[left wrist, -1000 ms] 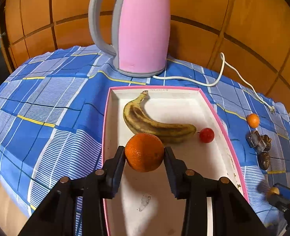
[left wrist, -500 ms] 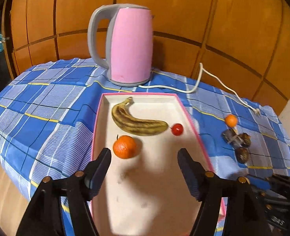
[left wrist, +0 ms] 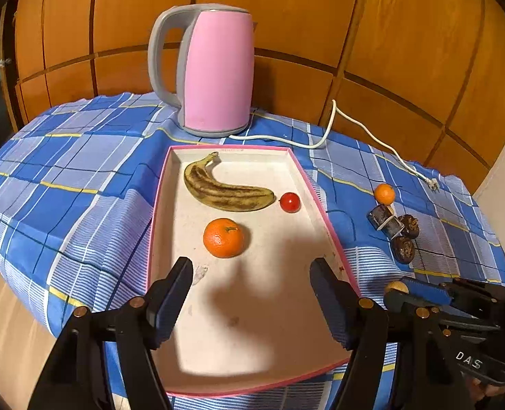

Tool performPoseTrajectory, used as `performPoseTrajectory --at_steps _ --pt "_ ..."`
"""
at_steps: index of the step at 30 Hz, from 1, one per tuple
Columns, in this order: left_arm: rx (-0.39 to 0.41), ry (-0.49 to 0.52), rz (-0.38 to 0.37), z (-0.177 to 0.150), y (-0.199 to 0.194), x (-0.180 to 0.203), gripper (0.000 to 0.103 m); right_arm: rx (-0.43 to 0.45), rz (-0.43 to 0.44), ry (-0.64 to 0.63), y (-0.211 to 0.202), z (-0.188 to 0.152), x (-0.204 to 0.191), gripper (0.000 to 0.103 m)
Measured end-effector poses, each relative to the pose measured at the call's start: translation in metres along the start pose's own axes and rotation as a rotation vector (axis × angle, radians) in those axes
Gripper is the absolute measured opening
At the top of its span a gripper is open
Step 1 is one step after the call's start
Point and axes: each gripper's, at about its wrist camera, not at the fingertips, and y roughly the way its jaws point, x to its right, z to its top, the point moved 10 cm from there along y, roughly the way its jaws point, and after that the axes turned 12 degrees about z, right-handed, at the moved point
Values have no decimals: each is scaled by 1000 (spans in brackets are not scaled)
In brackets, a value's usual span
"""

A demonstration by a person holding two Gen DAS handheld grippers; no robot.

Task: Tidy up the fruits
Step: 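Place the small tan fruit in the tray beside the tomato and open right tool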

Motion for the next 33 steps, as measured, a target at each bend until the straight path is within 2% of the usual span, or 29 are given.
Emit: performPoseTrajectory --at_steps 7,12,19,33 --pt "-14 -42 4 -3 2 -14 74 -6 20 -25 2 1 -10 25" --pt "-21 -80 40 -6 6 -35 74 -20 27 -44 7 3 -15 25" --pt "-24 -111 61 -9 7 -50 74 -36 23 -106 26 23 -26 25" --pt "-34 -78 34 -15 6 -39 74 -96 -83 -153 84 60 -8 26"
